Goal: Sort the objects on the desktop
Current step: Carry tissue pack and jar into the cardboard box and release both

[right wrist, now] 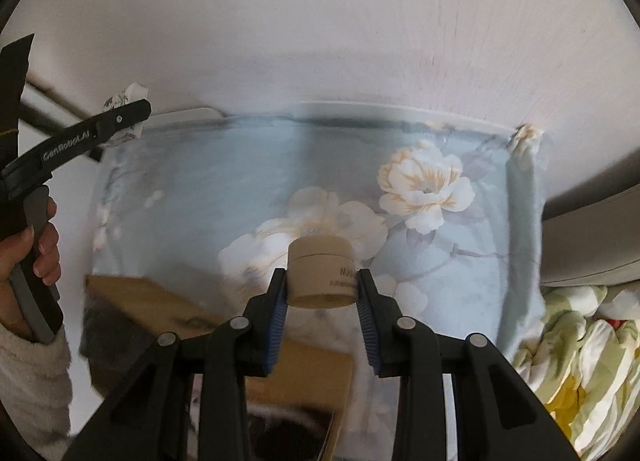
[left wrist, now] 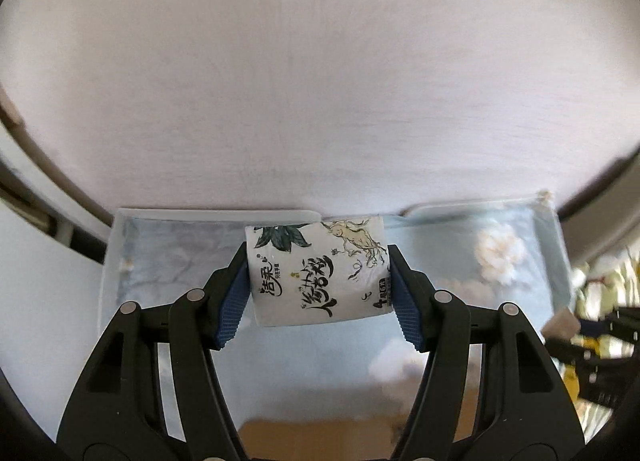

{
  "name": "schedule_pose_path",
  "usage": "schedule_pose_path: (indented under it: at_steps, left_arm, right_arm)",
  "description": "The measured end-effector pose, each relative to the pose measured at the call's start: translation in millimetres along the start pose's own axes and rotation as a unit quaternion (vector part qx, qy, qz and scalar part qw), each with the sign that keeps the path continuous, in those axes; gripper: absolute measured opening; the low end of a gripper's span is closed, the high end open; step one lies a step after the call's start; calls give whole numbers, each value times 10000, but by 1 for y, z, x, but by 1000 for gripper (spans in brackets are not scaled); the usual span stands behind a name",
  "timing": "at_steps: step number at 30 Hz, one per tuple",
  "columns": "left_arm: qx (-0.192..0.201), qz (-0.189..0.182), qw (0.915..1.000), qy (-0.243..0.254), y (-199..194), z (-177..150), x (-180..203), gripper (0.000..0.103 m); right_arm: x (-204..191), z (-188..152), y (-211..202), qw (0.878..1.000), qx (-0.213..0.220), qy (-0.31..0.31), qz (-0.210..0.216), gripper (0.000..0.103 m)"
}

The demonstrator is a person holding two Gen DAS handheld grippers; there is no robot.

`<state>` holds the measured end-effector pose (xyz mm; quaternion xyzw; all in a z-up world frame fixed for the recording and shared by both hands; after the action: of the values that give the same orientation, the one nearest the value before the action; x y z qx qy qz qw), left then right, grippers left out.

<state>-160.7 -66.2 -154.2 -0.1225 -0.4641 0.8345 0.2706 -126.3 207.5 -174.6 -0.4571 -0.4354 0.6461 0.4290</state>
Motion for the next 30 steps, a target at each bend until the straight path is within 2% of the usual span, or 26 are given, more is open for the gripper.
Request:
schedule_pose_path:
  at_steps: [3,5,6,10,14,21,23,30]
  left_arm:
    - [43,-47,9998,168,-31,-5,12,60]
    - [45,178,9994,297,-52,-23,13,60]
    - [41,176,9993,336,-47,-21,4,60]
    - [-9,194,9989,423,-75,-54,19,61]
    - [-126,214,9984,501,-87,-90,22,61]
    - [-282,103,9984,470,-89,-144,33,60]
    - [-334,56,9985,419,-84,-154,35,61]
    - [-397,26,9986,350,-78,-174,39,60]
  right_arm:
    - [-11,-13,-17,9993,172,-327,-33,31]
    - [-17,-27,-37,9984,240,-502,-22,31]
    - [-25,-35,-41,9979,255,-602,-3,31]
    - [-43,-63,-47,9965,211,-800,92,31]
    - [-55,-98,-47,9960,71,-872,190,31]
    - [-60,-139,-26,9959,-57,-894,119,31]
    - [-60,-149,-20,9958,-28,-914,17,31]
    - [-58,-165,-8,9972,-45,-734,125,31]
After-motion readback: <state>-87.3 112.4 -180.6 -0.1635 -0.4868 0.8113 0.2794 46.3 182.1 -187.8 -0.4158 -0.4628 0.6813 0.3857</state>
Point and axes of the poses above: each gripper's, at about its wrist camera, not at the fingertips, and y roughly the way its jaws point, x to its right, z to its top, the point moved 8 cm from there along y, roughly the way its jaws point, and after that the axes turned 10 degrees about y, right-handed, at the moved point
